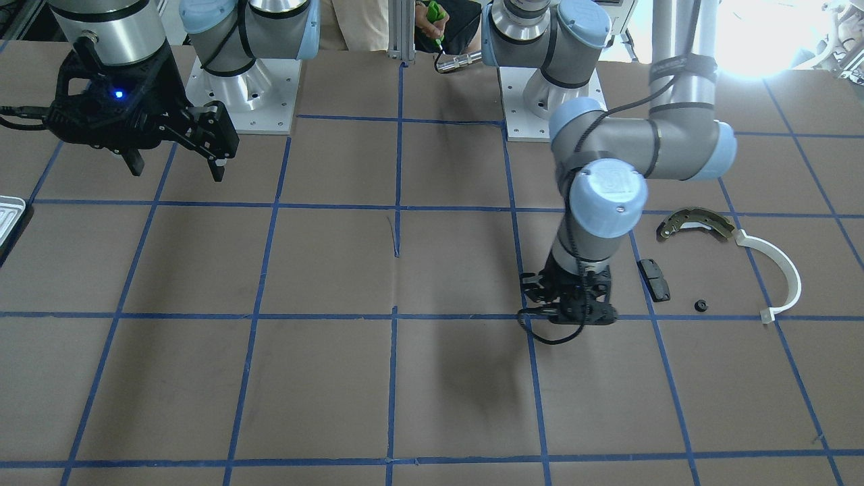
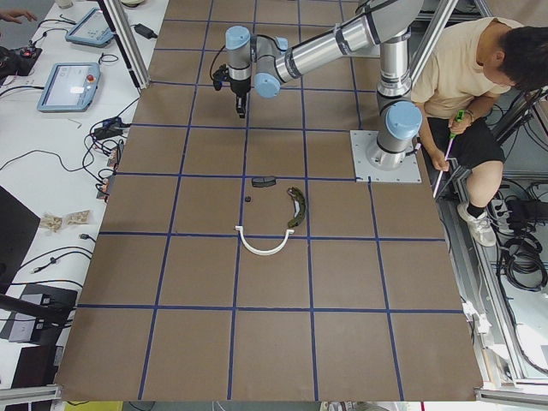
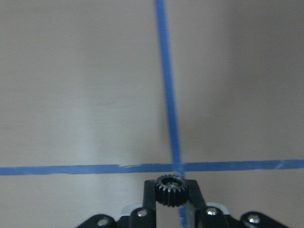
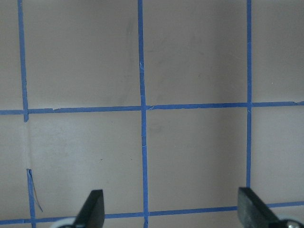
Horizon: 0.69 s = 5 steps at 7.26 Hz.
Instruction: Place bearing gear from tray to pile
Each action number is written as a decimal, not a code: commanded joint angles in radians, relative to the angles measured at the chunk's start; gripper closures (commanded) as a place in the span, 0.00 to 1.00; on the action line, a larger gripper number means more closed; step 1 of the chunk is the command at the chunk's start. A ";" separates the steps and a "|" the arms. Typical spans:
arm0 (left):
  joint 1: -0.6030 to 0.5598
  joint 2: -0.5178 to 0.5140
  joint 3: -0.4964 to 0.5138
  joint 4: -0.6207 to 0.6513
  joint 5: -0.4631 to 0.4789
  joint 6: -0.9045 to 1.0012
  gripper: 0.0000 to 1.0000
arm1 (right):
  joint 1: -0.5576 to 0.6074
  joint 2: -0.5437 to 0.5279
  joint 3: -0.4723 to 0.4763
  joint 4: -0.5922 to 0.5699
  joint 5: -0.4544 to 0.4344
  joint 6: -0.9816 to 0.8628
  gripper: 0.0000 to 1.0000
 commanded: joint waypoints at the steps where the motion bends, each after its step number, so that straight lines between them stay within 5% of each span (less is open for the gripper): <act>1: 0.240 0.033 -0.022 -0.004 0.003 0.285 1.00 | 0.002 -0.006 -0.010 -0.002 0.009 0.000 0.00; 5: 0.563 -0.012 -0.126 0.113 -0.056 0.657 1.00 | 0.011 -0.014 -0.068 0.018 0.010 0.000 0.00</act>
